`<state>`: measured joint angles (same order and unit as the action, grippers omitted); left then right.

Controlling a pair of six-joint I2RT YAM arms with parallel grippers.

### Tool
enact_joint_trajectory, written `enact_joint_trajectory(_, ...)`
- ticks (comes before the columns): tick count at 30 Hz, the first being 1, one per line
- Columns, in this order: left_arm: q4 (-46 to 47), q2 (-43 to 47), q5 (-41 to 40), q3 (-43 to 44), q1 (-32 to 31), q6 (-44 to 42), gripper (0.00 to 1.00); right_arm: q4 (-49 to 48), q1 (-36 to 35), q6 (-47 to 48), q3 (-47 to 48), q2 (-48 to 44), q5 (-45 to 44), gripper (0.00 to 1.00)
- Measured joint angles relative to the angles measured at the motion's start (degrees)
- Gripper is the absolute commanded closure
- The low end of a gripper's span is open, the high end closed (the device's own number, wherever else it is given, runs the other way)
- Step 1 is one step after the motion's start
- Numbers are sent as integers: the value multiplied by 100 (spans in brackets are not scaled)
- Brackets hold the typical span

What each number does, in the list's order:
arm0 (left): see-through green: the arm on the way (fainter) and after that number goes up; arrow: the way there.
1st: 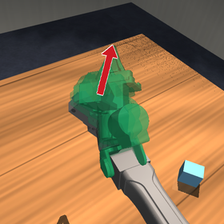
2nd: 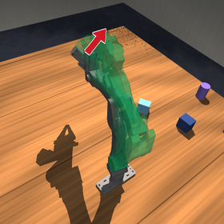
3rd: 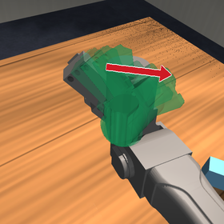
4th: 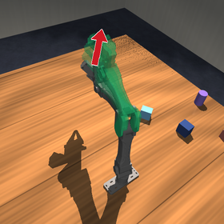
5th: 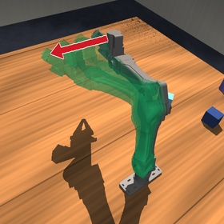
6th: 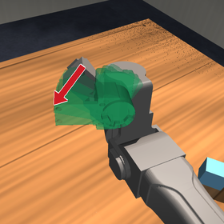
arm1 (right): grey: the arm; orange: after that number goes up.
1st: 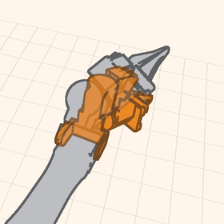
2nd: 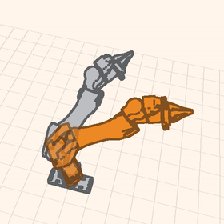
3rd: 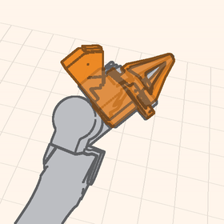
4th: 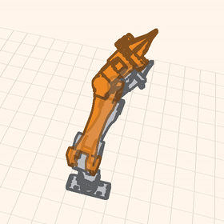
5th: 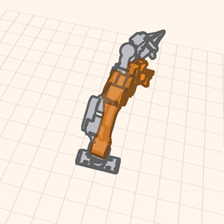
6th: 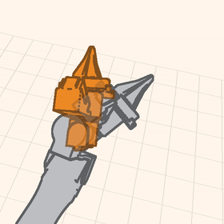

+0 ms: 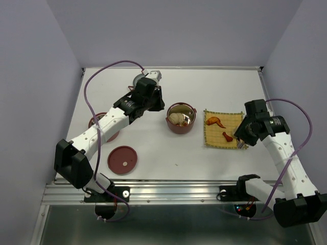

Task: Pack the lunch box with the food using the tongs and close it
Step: Pick up the fake food from the plate, then place the fake food in the packing box.

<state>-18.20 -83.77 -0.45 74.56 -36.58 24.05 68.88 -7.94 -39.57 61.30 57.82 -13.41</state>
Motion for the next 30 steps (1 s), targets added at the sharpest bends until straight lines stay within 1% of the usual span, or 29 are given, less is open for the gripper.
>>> enact_joint_trajectory(2,0,0,0,0,0,-2,100,20,0,13,61,2,2,87)
enact_joint_trajectory(3,0,0,0,0,0,-2,100,44,0,15,122,9,2,91)
enact_joint_trajectory(11,0,-2,-2,0,0,-2,100,210,0,79,1040,103,-7,92)
enact_joint_trajectory(17,0,-39,-11,0,0,0,100,234,0,212,1469,186,74,95)
enact_joint_trajectory(25,-4,-168,-48,0,116,28,100,96,0,404,1980,503,575,96)
enact_joint_trajectory(30,-4,-181,-72,0,243,68,100,-151,-2,518,2074,649,955,96)
